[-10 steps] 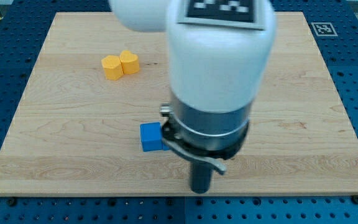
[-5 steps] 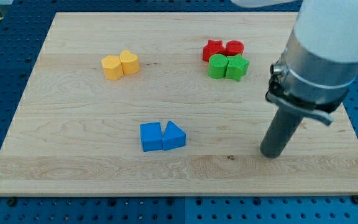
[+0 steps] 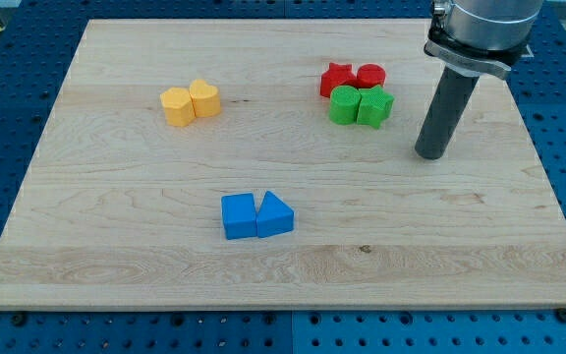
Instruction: Move the green star close to the blue triangle
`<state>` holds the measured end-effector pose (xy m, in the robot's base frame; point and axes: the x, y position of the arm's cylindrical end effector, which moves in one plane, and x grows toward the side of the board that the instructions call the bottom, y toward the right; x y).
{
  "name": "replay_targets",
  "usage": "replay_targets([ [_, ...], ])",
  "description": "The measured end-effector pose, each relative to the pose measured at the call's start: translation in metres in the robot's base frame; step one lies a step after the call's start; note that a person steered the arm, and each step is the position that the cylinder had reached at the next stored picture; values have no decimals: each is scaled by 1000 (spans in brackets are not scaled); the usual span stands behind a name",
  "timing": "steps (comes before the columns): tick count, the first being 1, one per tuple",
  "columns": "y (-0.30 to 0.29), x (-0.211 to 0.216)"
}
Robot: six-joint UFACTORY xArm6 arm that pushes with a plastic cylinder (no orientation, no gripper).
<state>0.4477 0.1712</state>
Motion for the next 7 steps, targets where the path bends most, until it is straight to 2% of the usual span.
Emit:
replay_targets([
  [1, 19, -1],
  [4, 40, -62],
  [5, -2, -84],
  [6, -44, -85],
  [7, -52, -87],
])
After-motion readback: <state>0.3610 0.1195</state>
